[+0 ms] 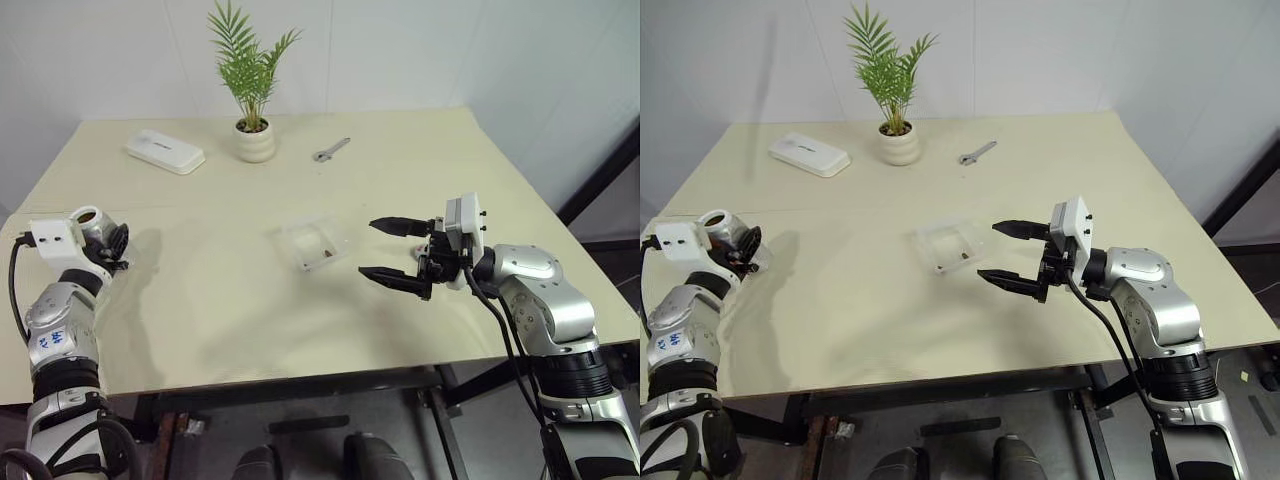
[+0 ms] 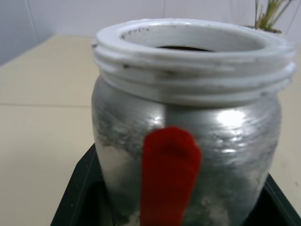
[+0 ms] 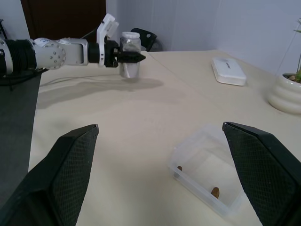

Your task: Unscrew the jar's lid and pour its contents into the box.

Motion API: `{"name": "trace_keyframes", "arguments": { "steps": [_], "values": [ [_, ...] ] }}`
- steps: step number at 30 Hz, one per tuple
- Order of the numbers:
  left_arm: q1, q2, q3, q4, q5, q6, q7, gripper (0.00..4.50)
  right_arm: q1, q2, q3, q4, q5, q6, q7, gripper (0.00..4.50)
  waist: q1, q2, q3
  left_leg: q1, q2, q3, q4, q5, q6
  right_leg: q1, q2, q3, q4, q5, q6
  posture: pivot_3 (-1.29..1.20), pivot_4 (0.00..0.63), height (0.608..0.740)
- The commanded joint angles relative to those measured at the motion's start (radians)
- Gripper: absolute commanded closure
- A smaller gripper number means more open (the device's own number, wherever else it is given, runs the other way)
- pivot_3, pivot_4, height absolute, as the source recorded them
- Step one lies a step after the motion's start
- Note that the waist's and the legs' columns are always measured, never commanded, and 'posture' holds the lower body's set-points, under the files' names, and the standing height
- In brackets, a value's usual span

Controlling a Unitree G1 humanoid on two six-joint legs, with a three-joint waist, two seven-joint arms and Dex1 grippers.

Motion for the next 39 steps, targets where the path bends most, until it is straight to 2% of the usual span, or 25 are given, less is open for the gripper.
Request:
{"name": "trace_keyframes", "arguments": {
  "steps": [1, 4, 14, 22, 26, 31, 34, 39],
  "values": [
    [0.019, 0.006, 0.020, -0.040, -0.036, -0.013, -0.018, 0.93, -0.024, -0.004, -0.027, -0.021, 0.023, -0.001, 0.003, 0.00, 0.000, 0.000, 0.000, 0.000, 0.001, 0.000, 0.000, 0.000, 0.000, 0.000, 0.000, -0.001, 0.000, 0.000, -0.001, 0.00, 0.150, 0.740],
    [0.036, 0.012, 0.017, -0.059, -0.040, -0.008, -0.024, 0.02, -0.024, -0.005, -0.028, -0.023, 0.030, 0.004, 0.004, 0.00, 0.000, 0.000, 0.000, 0.000, 0.004, 0.000, 0.000, 0.000, -0.001, 0.000, 0.002, -0.003, -0.003, 0.002, -0.003, 0.00, 0.150, 0.740],
    [0.209, 0.057, 0.030, -0.278, -0.088, 0.088, -0.084, 0.02, -0.017, -0.004, -0.032, -0.027, 0.049, 0.017, 0.007, 0.00, -0.001, 0.000, 0.000, 0.000, 0.008, 0.001, -0.001, -0.002, -0.003, 0.000, 0.004, -0.003, -0.004, 0.001, -0.006, 0.00, 0.150, 0.740],
    [0.528, 0.126, 0.049, -0.496, -0.061, 0.108, -0.190, 0.02, 0.004, -0.013, -0.040, -0.029, 0.064, 0.024, 0.014, 0.00, -0.006, 0.000, 0.000, 0.001, 0.012, 0.001, -0.003, -0.004, -0.006, -0.002, 0.001, -0.003, -0.006, -0.001, -0.011, 0.00, 0.150, 0.740],
    [0.634, 0.178, 0.030, -0.568, -0.025, 0.042, -0.283, 0.02, 0.006, -0.020, -0.044, -0.018, 0.067, 0.030, 0.022, 0.00, -0.006, 0.000, 0.000, 0.000, 0.014, 0.001, -0.006, -0.004, -0.007, -0.004, 0.001, -0.004, -0.007, -0.007, -0.023, 0.00, 0.150, 0.740],
    [0.635, 0.204, -0.003, -0.669, -0.060, -0.063, -0.432, 0.02, 0.007, -0.042, -0.048, 0.000, 0.056, 0.034, 0.038, 0.00, 0.000, 0.000, 0.000, 0.000, 0.014, 0.002, -0.015, -0.002, -0.007, -0.004, -0.001, -0.004, -0.014, -0.008, -0.031, 0.00, 0.150, 0.740],
    [0.591, 0.222, -0.036, -0.752, -0.144, -0.009, -0.532, 0.02, 0.011, -0.067, -0.065, 0.003, 0.053, 0.042, 0.038, 0.00, 0.001, 0.000, 0.000, -0.001, 0.014, 0.003, -0.017, -0.002, -0.007, -0.004, -0.002, -0.004, -0.017, -0.008, -0.031, 0.00, 0.150, 0.740],
    [0.473, 0.237, -0.086, -0.794, -0.201, 0.068, -0.579, 0.02, 0.029, -0.113, -0.087, 0.002, 0.049, 0.040, 0.044, 0.00, -0.001, 0.000, 0.000, -0.001, 0.013, 0.004, -0.018, -0.002, -0.007, -0.005, 0.003, -0.003, -0.018, 0.000, -0.016, 0.00, 0.150, 0.740]
  ]
}}
